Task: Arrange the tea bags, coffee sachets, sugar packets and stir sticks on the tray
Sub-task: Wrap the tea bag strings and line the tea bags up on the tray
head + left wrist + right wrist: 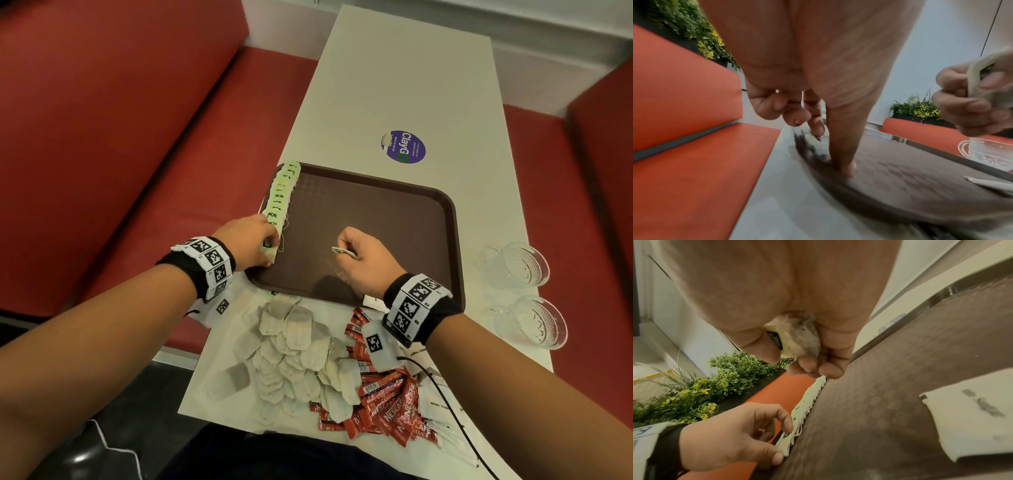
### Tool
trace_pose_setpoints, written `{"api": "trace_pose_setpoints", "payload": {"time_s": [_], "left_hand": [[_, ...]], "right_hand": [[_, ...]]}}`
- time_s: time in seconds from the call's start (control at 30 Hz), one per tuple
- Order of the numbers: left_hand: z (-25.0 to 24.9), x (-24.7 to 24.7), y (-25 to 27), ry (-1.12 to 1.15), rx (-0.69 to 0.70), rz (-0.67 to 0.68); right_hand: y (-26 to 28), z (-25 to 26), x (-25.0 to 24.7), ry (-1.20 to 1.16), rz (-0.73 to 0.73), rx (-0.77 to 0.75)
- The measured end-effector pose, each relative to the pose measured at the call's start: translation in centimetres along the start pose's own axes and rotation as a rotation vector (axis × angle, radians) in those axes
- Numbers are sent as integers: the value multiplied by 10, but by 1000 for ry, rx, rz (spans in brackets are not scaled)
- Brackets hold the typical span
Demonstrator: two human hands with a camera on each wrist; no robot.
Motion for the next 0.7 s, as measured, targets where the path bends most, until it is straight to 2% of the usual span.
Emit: {"api": "trace_pose_setpoints", "payload": {"time_s": [0.4,0.5,0.6,0.7], "left_hand": [[4,-25,2,64,48,-109],[-21,-45,21,209,218,-227],[-55,-57,45,299,414,-265],[-74,-58,54,249,482,-277]], "right_hand": [[-7,2,9,56,8,11],[-10,7,10,72,5,-3],[-13,13,13,74,4,-19],[-17,19,18,61,10,-33]]}}
Point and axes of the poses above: each hand's wrist, its own y-axis away from the middle knuckle, its own x-axis out of the palm, z = x × y, the point moved 10 cm from there along -y, towards the middle knuckle, and after that the axes turned 15 degrees about z, right-handed, at the moved point
